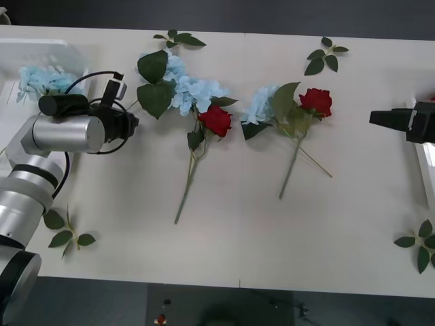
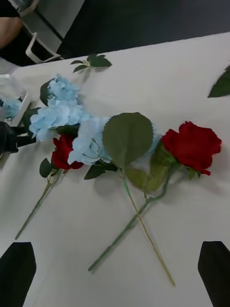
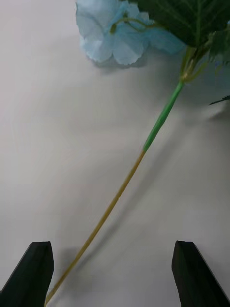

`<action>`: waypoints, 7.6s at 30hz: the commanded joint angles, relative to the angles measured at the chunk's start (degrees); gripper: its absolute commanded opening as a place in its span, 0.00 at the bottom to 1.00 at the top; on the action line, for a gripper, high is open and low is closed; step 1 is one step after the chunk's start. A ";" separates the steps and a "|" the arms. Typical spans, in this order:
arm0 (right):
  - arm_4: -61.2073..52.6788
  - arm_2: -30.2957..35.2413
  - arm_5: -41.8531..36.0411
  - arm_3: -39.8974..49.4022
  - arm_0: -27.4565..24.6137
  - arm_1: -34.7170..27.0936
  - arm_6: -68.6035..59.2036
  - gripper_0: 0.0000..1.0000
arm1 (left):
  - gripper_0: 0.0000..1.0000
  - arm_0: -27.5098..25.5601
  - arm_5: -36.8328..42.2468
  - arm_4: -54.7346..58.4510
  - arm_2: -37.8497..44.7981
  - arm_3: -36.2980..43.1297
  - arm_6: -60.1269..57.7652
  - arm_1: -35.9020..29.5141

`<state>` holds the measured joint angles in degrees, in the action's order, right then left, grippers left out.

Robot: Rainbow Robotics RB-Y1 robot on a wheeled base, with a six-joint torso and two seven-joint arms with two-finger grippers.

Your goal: Put the red flowers into the right box and the blue flowers into the left box

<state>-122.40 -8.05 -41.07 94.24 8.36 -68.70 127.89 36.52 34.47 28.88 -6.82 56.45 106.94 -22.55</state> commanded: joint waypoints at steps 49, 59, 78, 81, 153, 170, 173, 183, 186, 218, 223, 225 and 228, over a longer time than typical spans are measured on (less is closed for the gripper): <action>44.53 -34.40 -4.63 -27.27 42.09 18.87 -61.53 1.00 | 0.00 -27.55 7.01 23.59 -4.60 33.99 -0.59 -16.47; 58.33 -34.31 -3.40 -33.77 45.69 25.20 -72.08 1.00 | 1.00 -26.32 7.10 25.88 -1.61 35.84 1.25 -16.65; 64.75 -38.79 -3.84 -50.12 51.84 33.90 -73.40 1.00 | 1.00 -10.41 15.54 14.80 -1.00 24.76 2.13 -9.26; 65.89 -38.79 -3.49 -51.52 52.02 35.13 -73.75 1.00 | 1.00 -9.01 15.01 12.08 -1.00 22.74 2.13 -7.24; 54.29 -30.88 -16.67 -38.87 48.85 -6.18 -34.99 0.00 | 0.01 -17.88 27.58 13.40 34.07 37.86 4.33 -20.95; 50.95 -30.88 -9.12 -47.92 41.91 -7.85 -34.55 0.00 | 0.99 -16.74 25.56 22.98 23.43 39.09 10.57 -20.34; 49.19 -30.88 -9.12 -48.45 41.73 -7.76 -34.90 0.00 | 0.98 -14.81 28.10 22.54 19.48 40.06 9.69 -18.41; 48.84 -30.79 -8.59 -48.27 42.00 -7.24 -35.69 0.72 | 0.99 -9.62 28.10 11.46 7.79 37.95 7.32 -6.54; 48.49 -30.79 -8.32 -48.27 42.00 -7.24 -35.78 1.00 | 0.99 -7.42 27.40 8.30 6.47 33.82 7.23 -1.88; 28.01 -22.71 -10.26 -27.79 30.40 -6.09 -32.00 1.00 | 0.98 -0.57 11.05 2.24 -9.35 14.83 6.00 5.76; 33.37 -14.09 -8.15 -11.97 19.85 -5.65 -31.74 1.00 | 0.98 -0.57 10.97 1.18 -9.44 14.66 6.09 5.76; 36.18 -12.07 -7.18 -6.17 16.60 -4.95 -31.91 1.00 | 0.98 -0.57 10.97 0.83 -9.79 14.31 6.26 5.76; 39.79 -11.28 -5.86 0.07 14.66 -3.28 -31.65 1.00 | 0.98 -0.48 11.05 0.30 -10.84 14.04 6.79 5.76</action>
<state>-84.55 -18.00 -47.49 91.22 21.42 -74.03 94.32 34.47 45.94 29.92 -16.82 70.17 114.58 -16.31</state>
